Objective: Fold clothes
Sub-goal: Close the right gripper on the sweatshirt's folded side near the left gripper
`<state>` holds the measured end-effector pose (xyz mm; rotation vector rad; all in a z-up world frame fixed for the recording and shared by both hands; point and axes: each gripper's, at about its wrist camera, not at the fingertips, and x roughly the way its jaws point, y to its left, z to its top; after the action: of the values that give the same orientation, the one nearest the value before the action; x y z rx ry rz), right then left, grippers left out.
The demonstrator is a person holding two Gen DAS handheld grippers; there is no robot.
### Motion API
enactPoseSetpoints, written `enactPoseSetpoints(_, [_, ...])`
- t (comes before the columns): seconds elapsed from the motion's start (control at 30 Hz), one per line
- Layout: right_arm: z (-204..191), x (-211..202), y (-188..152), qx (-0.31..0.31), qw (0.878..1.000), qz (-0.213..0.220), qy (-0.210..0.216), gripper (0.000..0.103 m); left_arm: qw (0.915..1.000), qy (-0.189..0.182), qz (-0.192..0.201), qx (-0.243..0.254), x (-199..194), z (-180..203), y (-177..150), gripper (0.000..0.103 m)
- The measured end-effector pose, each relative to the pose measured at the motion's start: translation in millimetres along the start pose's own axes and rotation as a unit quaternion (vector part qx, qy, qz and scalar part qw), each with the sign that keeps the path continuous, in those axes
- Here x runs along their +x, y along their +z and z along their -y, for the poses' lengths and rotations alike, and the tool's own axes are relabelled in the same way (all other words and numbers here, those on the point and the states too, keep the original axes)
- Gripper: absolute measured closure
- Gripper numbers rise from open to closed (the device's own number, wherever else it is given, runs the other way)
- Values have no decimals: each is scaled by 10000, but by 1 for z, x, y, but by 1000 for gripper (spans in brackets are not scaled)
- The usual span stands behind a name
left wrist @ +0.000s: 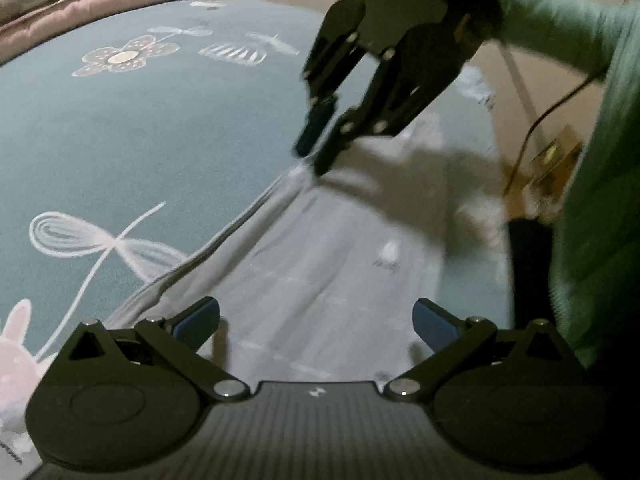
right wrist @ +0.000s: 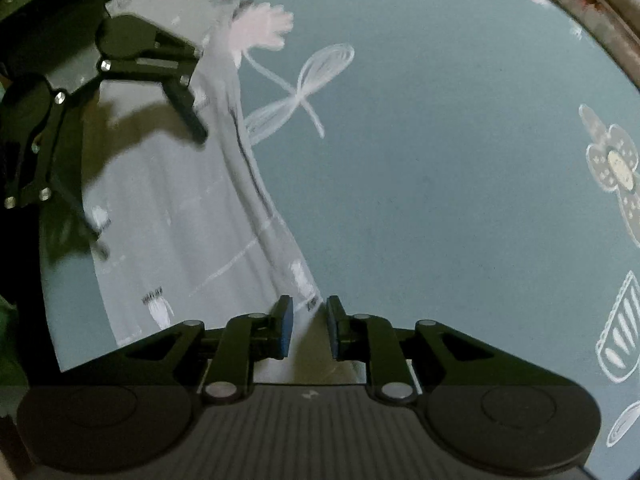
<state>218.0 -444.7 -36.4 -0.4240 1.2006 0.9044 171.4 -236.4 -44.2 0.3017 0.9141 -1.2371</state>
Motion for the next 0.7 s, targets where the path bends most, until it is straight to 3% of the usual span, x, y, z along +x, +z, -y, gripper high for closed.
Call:
enactPoseSetpoints(0.13, [6, 6, 2, -94, 9999, -23, 56, 82, 9999, -29, 127, -79, -2, -4, 13, 1])
enactPoseSetpoints(0.23, [3, 13, 2, -231, 9994, -101, 224, 96, 9999, 134, 96, 52, 2, -4, 21, 1])
enactPoseSetpoints(0.33, [-3, 0, 0, -309, 9995, 4, 120, 97, 9994, 244, 154, 191, 4, -4, 27, 1])
enactPoseSetpoints(0.5, [-25, -16, -3, -391, 9990, 36, 200, 97, 9986, 94, 316, 405, 16, -3, 39, 1])
enactPoseSetpoints(0.7, [-35, 1, -9, -324, 9986, -204, 357, 98, 9967, -222, 283, 733, 41, 6, 36, 1])
